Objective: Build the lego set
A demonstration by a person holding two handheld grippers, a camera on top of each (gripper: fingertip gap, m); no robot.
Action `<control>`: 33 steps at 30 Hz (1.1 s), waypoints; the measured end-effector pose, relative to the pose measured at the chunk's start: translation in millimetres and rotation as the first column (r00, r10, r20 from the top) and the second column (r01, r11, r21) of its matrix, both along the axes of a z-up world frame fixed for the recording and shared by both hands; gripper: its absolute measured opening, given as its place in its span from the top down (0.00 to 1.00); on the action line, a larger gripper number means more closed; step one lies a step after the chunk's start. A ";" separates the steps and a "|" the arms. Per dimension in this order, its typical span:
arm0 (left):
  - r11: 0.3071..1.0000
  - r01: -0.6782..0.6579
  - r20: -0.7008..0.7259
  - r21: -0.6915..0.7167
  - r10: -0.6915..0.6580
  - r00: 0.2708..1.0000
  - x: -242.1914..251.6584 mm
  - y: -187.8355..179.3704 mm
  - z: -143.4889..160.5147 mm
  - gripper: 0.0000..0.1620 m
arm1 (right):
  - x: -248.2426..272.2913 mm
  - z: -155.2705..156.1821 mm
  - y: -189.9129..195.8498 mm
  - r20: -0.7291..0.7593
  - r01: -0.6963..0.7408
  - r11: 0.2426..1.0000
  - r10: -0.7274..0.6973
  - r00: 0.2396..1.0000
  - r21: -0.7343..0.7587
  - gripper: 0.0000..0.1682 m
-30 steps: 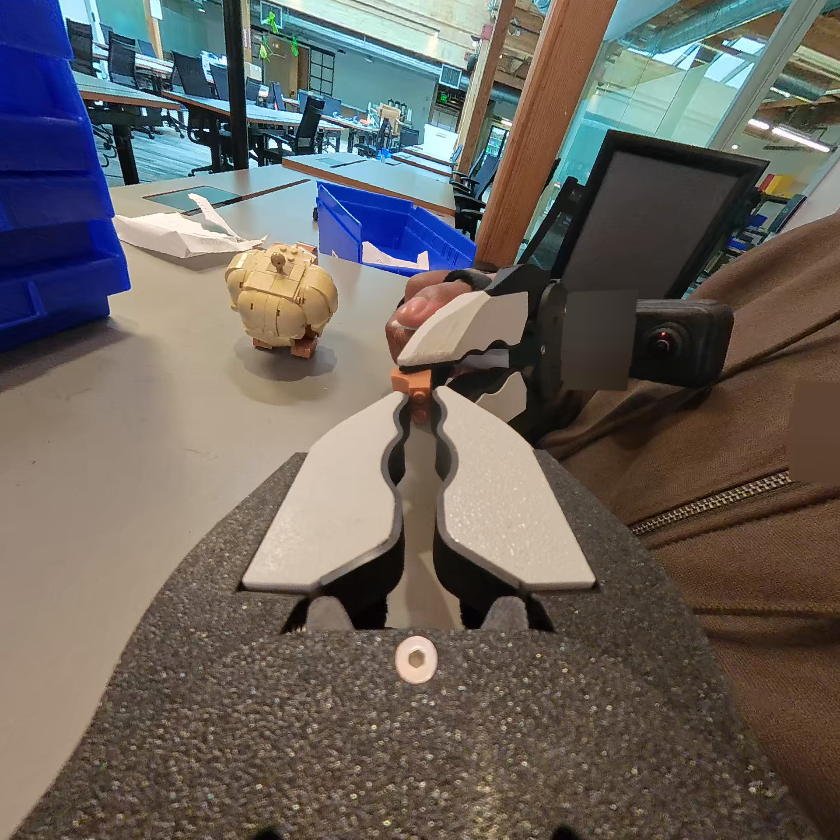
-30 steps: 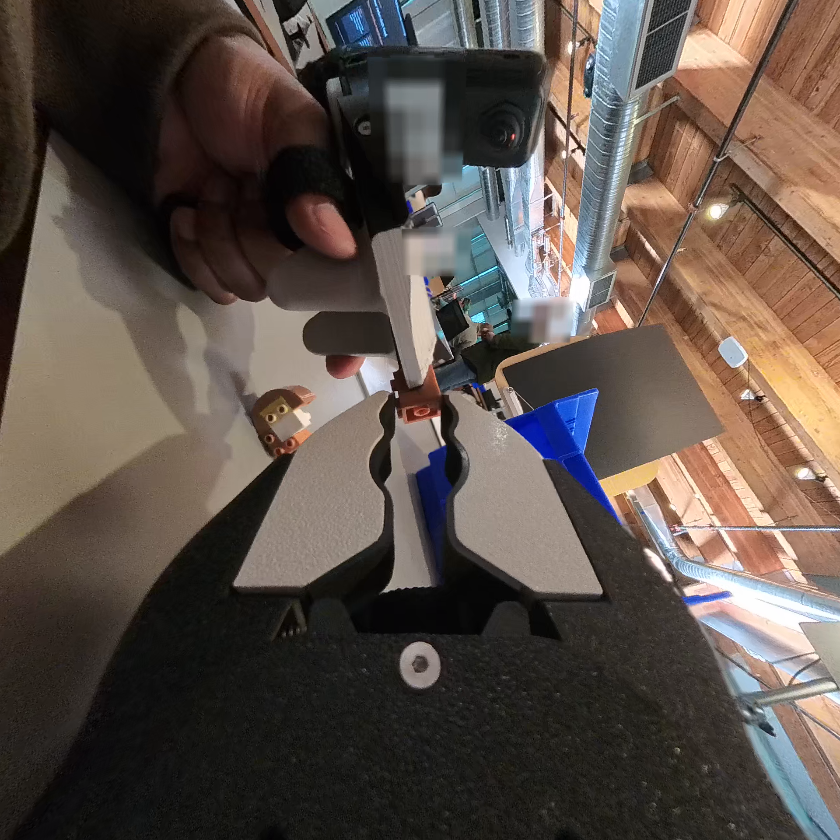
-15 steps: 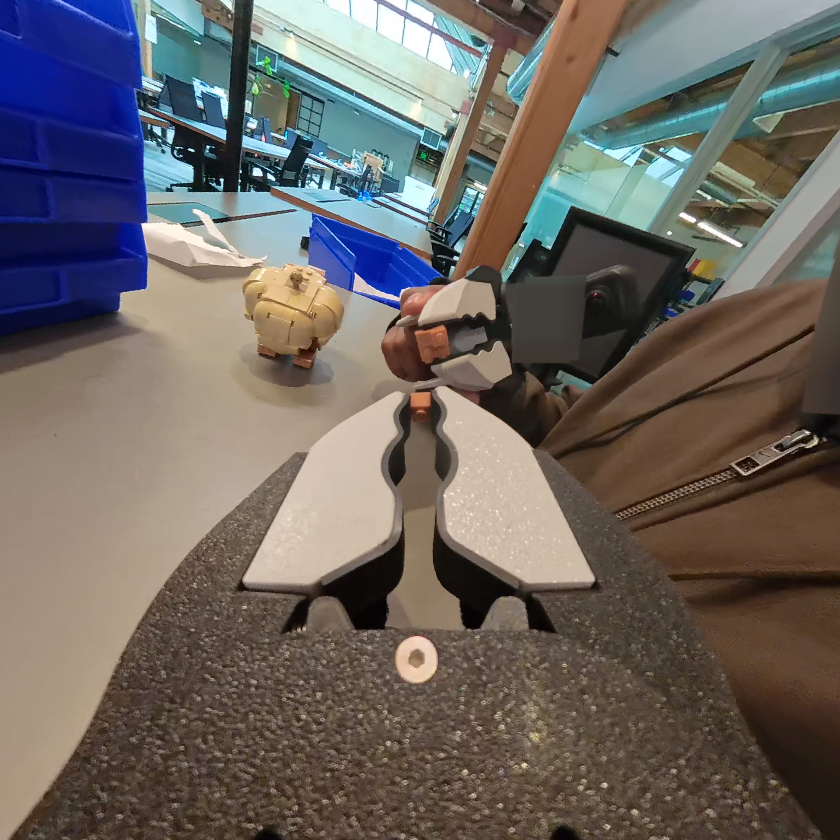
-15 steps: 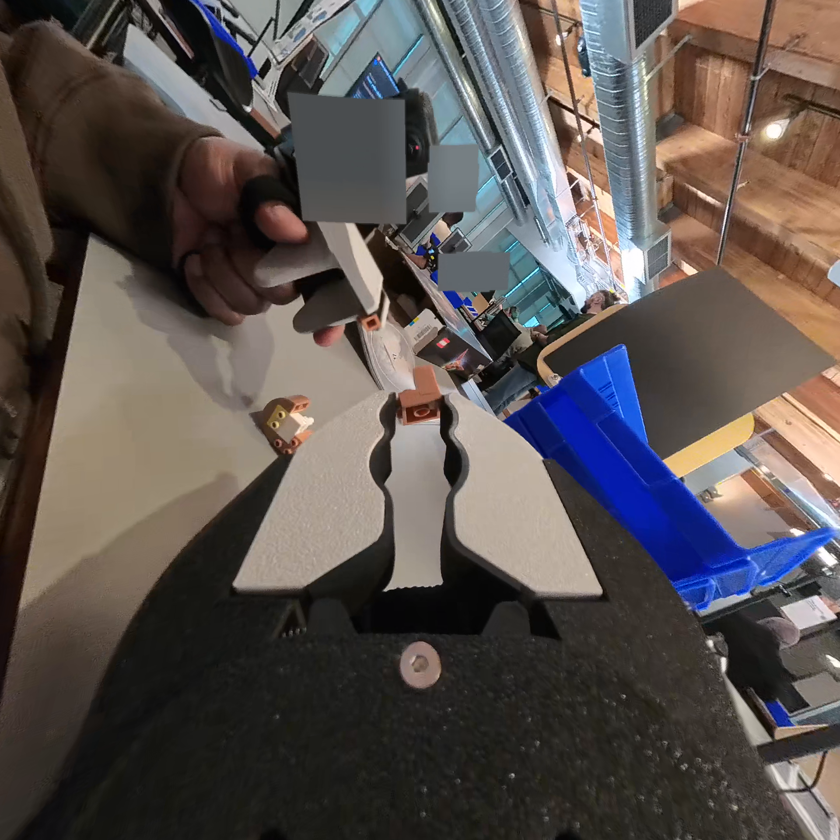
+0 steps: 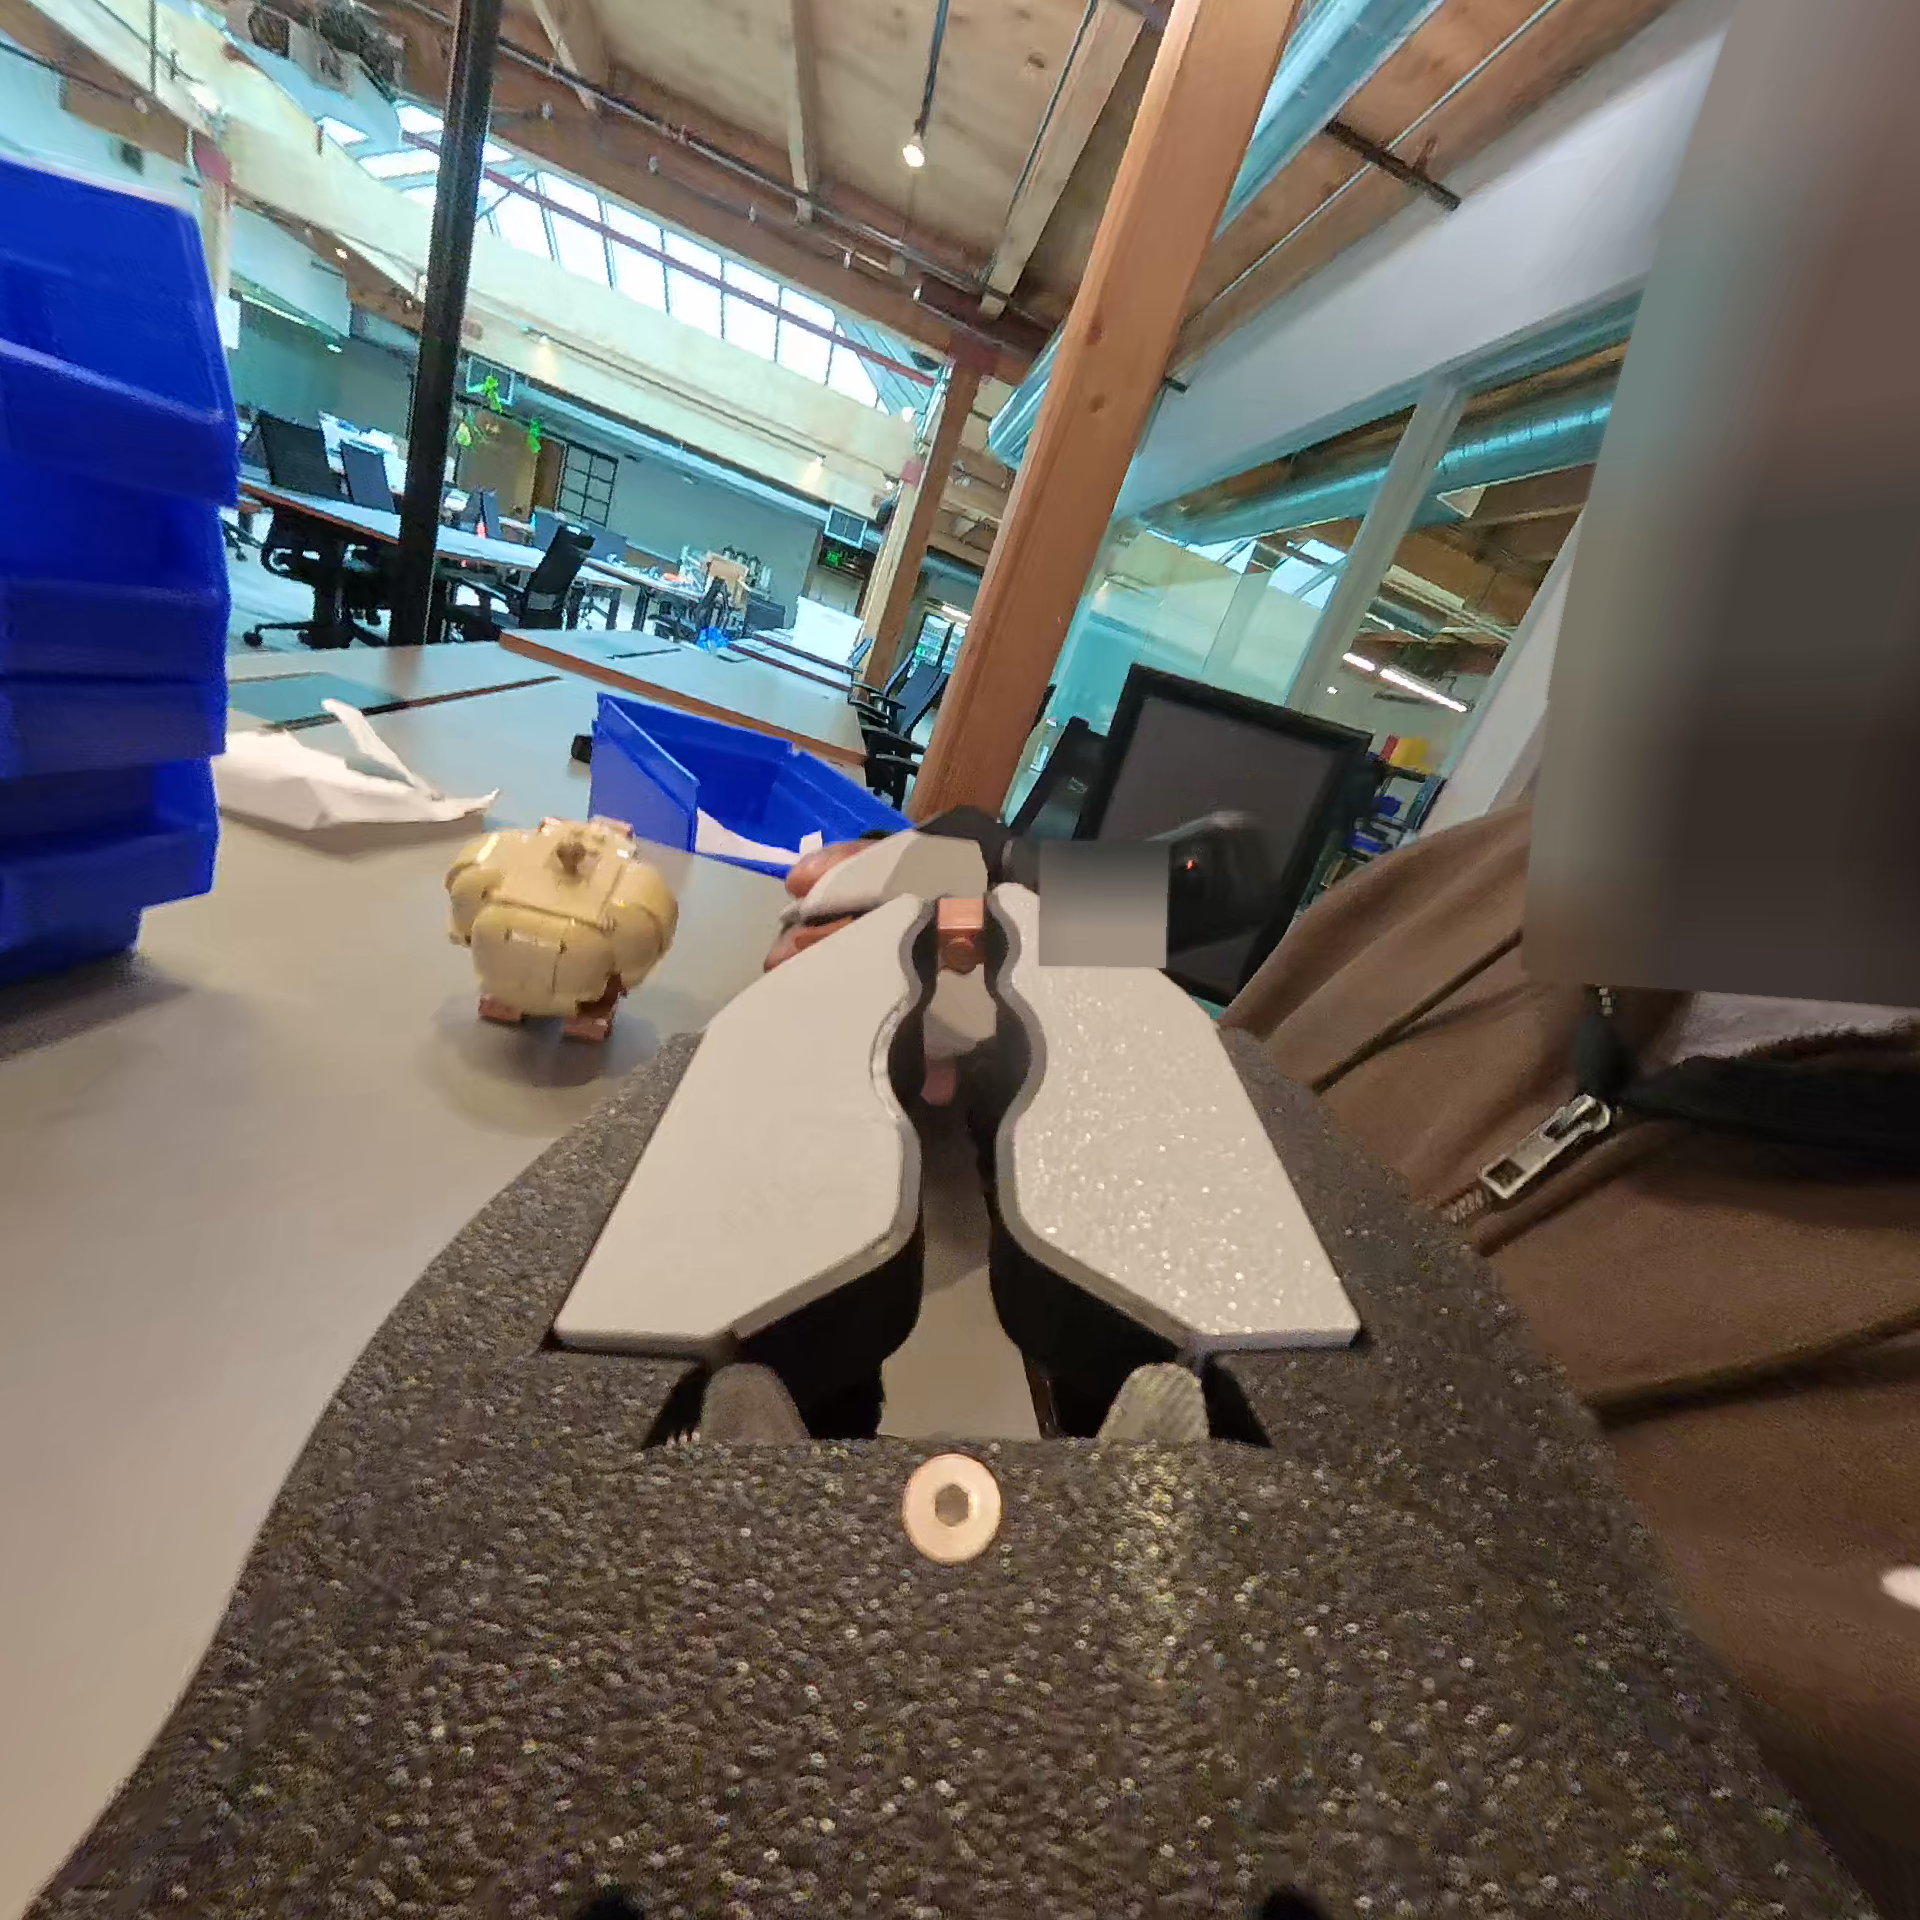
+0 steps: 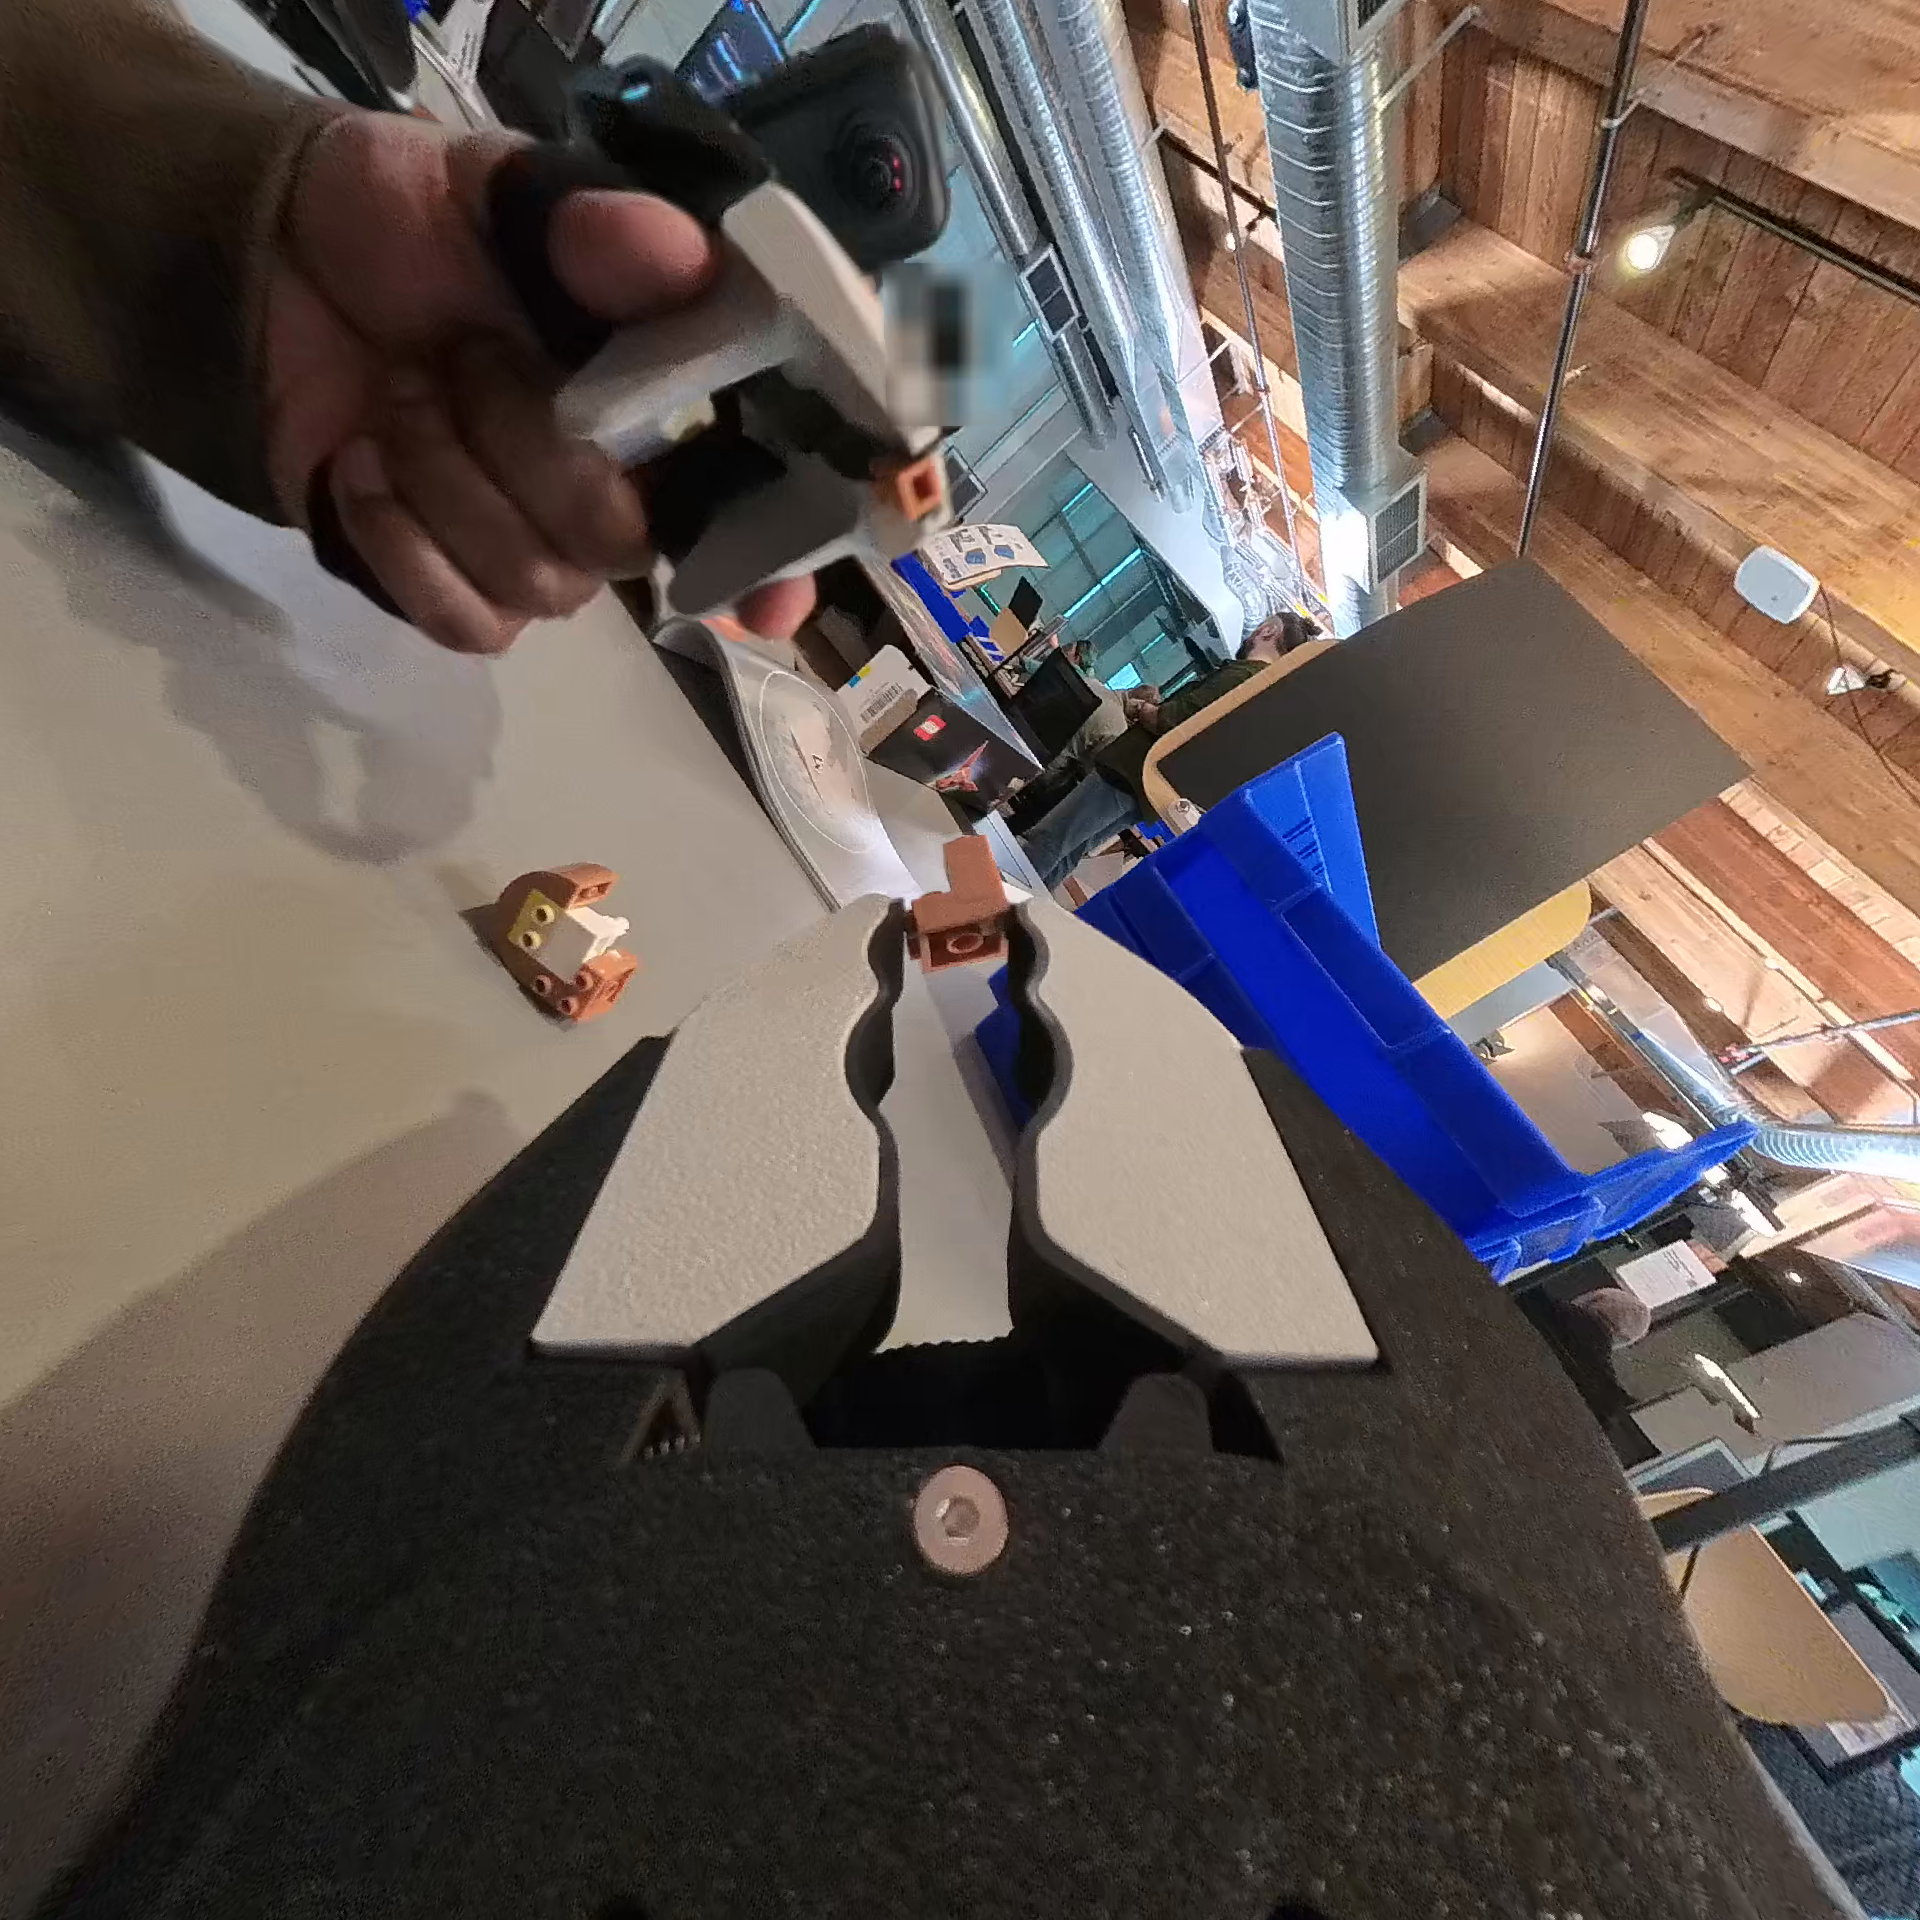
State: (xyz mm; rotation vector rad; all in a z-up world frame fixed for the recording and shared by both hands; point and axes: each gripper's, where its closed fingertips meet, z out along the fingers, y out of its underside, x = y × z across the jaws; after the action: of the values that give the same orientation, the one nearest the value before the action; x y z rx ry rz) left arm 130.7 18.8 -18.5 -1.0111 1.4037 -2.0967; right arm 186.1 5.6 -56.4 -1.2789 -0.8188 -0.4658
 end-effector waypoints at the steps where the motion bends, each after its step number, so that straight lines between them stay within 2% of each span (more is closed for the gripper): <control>1: 1.000 -0.013 0.001 0.017 0.013 1.000 3.3 3.3 6.2 0.95 | 1.0 0.5 0.4 -0.008 0.004 1.000 -0.004 1.000 0.000 0.89; 3: 0.991 -0.073 -0.007 0.115 0.075 0.997 16.6 13.4 21.9 0.95 | 1.8 0.8 1.1 -0.019 0.006 1.000 -0.007 1.000 -0.005 0.89; 5: 0.953 -0.163 0.023 0.254 0.162 0.986 36.8 28.7 49.5 0.95 | 1.1 0.3 1.5 -0.015 0.009 1.000 -0.009 1.000 -0.006 0.89; 9: 0.770 -0.418 0.122 0.481 0.414 0.902 99.2 89.6 117.4 0.95 | -1.3 -1.7 1.3 0.000 0.016 1.000 -0.016 1.000 -0.006 0.89; 11: 0.651 -0.533 0.144 0.540 0.553 0.821 133.4 133.5 140.5 0.95 | -0.9 -3.3 1.9 0.005 0.021 1.000 -0.021 1.000 -0.012 0.89; 12: 0.627 -0.552 0.126 0.550 0.591 0.797 148.6 151.4 145.6 0.93 | -0.2 -4.0 2.3 0.007 0.025 1.000 -0.025 1.000 -0.015 0.89; 15: 0.661 -0.539 -0.010 0.521 0.637 0.771 179.3 187.9 140.0 0.79 | 0.7 -5.6 2.6 0.009 0.028 0.999 -0.028 1.000 -0.023 0.89; 17: 0.679 -0.555 -0.022 0.480 0.642 0.766 182.0 196.9 136.4 0.76 | 1.1 -6.5 2.7 0.011 0.030 0.999 -0.029 1.000 -0.028 0.89; 20: 0.685 -0.560 0.013 0.466 0.628 0.778 169.7 191.4 124.8 0.75 | 1.9 -7.0 3.6 0.005 0.034 0.999 -0.034 0.999 -0.035 0.89; 23: 0.694 -0.527 0.064 0.491 0.575 0.816 144.1 164.3 105.0 0.75 | 5.7 -4.7 4.8 -0.041 0.040 0.998 -0.042 0.998 -0.049 0.89; 25: 0.726 -0.452 0.064 0.519 0.495 0.867 123.0 131.4 80.1 0.76 | 7.4 0.5 4.6 -0.088 0.034 0.999 -0.038 0.995 -0.042 0.89; 29: 0.844 -0.193 -0.115 0.500 0.286 0.951 81.7 58.1 14.3 0.78 | 5.2 11.6 7.6 -0.136 0.041 0.999 -0.040 0.990 0.003 0.89; 33: 0.921 -0.051 -0.189 0.387 0.133 0.973 55.3 15.4 -14.1 0.80 | -5.6 15.1 12.8 -0.087 0.065 0.996 -0.060 0.994 0.055 0.89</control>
State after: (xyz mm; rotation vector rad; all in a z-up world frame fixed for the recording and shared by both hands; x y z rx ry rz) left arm 186.0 34.1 -32.6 -1.1335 1.7444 -1.5963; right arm 180.5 18.4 -41.2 -1.2648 -0.6907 -0.4783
